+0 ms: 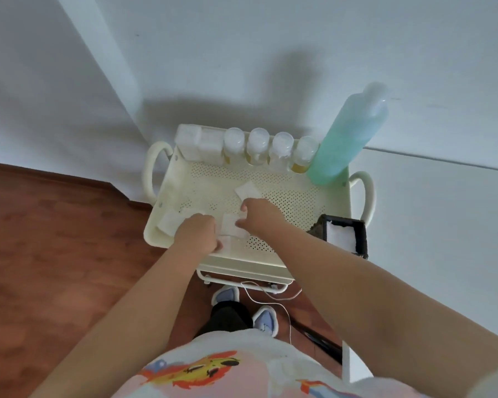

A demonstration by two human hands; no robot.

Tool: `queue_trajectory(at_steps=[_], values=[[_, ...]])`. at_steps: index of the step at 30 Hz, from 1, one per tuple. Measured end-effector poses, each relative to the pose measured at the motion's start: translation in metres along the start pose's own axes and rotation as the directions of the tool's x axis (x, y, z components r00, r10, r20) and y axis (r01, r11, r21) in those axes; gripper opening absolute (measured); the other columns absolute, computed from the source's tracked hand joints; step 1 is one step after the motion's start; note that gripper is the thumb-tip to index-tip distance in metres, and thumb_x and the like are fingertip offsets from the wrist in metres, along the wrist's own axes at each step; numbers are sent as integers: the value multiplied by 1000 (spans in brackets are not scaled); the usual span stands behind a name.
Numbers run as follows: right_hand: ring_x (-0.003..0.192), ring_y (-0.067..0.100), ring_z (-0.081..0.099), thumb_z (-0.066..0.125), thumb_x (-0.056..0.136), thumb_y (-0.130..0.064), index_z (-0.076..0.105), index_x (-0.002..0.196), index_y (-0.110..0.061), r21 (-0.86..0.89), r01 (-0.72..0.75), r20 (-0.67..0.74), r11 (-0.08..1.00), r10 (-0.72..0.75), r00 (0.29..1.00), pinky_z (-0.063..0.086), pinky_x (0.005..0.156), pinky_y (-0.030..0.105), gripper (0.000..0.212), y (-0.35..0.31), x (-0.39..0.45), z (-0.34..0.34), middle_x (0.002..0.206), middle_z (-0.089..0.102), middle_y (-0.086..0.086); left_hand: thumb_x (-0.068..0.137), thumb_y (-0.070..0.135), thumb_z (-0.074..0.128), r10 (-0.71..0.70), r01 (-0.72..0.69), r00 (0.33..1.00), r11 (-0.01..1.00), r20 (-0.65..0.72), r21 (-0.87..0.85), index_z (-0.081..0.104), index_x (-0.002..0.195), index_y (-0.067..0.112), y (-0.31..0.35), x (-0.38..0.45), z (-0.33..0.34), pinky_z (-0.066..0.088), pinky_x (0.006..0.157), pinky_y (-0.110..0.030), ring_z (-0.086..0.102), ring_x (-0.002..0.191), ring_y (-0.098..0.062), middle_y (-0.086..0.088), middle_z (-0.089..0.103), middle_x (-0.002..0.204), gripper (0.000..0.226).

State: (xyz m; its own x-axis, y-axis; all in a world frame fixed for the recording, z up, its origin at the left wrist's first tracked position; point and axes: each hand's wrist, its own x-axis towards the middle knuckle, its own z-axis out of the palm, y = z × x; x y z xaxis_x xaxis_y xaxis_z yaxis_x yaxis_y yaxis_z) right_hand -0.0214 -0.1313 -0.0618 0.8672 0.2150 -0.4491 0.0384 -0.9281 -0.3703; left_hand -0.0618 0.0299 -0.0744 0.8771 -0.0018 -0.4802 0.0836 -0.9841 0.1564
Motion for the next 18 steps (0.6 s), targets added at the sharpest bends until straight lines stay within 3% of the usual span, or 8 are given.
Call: queue_trajectory(at_steps=[6,8,11,13,15,18], values=[[91,25,56,63,83,-31,64,103,-15,-29,-13,-32,999,12,999,51,77,36,26,8,8,25,111,53,8,78,31,74,12,-12,999,1000,52,-12,67,94,15,0,4,0,53,81,-35,62,92,-24,-4,64,96,24],[89,24,57,62,83,-26,65,101,-14,29,-8,-48,1000,10,999,50,74,33,22,9,5,24,107,58,8,78,23,70,31,-29,999,996,19,-87,61,87,18,-1,2,0,50,75,-35,60,89,-23,-1,62,91,14],[78,20,60,64,82,-20,63,96,-16,249,10,-132,968,24,991,47,60,26,15,10,-11,10,92,64,3,77,16,63,52,-65,997,967,-59,-247,51,82,20,-5,-4,1,38,57,-28,56,76,-19,3,58,80,14],[67,16,59,67,79,-18,63,85,-20,399,51,-217,916,41,975,45,49,23,8,16,-29,-9,80,65,-3,75,15,60,38,-67,996,923,-84,-378,51,80,22,-5,-7,-4,36,53,-26,54,69,-15,4,58,76,13],[61,12,59,71,79,-21,63,78,-26,482,106,-272,870,34,962,48,51,22,9,27,-53,-33,73,64,-5,73,15,58,-12,-30,997,839,-74,-543,53,82,28,-1,-10,-12,38,52,-25,55,68,-14,5,59,78,16],[54,2,53,74,81,-27,66,75,-36,573,142,-285,807,34,958,44,53,12,14,55,-95,-67,65,64,-11,73,18,66,-49,-15,996,709,-70,-705,55,95,37,9,-14,-23,41,51,-20,59,70,-13,5,59,87,31]])
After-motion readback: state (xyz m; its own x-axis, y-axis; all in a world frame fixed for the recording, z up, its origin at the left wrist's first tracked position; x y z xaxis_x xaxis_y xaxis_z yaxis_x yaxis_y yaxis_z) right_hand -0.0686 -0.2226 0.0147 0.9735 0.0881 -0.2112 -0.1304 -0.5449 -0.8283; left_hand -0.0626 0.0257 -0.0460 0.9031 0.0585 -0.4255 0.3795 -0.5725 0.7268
